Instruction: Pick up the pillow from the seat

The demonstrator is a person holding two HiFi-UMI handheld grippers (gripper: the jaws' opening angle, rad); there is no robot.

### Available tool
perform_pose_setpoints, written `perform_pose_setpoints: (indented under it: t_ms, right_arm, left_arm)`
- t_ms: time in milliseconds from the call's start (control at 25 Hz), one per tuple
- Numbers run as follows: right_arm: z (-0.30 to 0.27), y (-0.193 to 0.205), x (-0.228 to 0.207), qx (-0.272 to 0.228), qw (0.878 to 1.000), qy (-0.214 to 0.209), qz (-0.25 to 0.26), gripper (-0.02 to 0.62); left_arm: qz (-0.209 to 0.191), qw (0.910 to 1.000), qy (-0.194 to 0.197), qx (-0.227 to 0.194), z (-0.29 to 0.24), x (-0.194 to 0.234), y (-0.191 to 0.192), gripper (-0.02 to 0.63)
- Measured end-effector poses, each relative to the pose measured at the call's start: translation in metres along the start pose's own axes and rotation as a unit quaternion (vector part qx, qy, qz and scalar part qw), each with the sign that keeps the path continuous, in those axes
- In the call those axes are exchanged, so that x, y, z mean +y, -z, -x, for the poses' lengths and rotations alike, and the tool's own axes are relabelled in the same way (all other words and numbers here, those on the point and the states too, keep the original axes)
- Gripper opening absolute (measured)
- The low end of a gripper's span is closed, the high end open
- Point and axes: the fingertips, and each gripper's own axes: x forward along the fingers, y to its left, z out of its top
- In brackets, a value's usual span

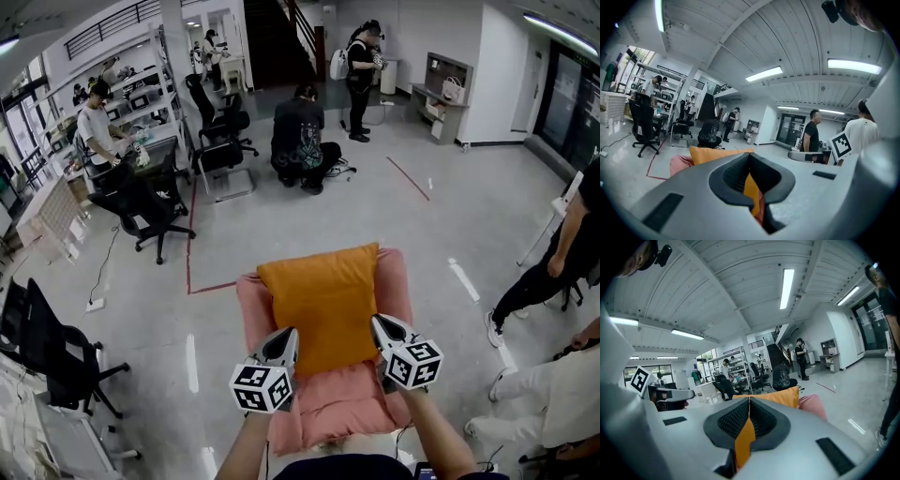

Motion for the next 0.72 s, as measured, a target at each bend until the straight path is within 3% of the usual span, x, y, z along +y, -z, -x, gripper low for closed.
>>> perform_pose_setpoints:
  t_ms: [400, 720]
  right_arm:
    - [-0.028, -0.006, -0.031, 0.004, 1.0, -0.01, -0.002, 0.02]
    - [-0.052, 0.002, -0.057, 0.025, 1.0, -0.012, 0.004, 0.021]
  left_arm:
    - [0.051, 0.998, -0.036, 0.008, -0.032, 0.027, 0.009, 0.005]
    - [0.053, 0.997, -0.049, 0.026, -0.059, 0.042, 0.024, 0.005]
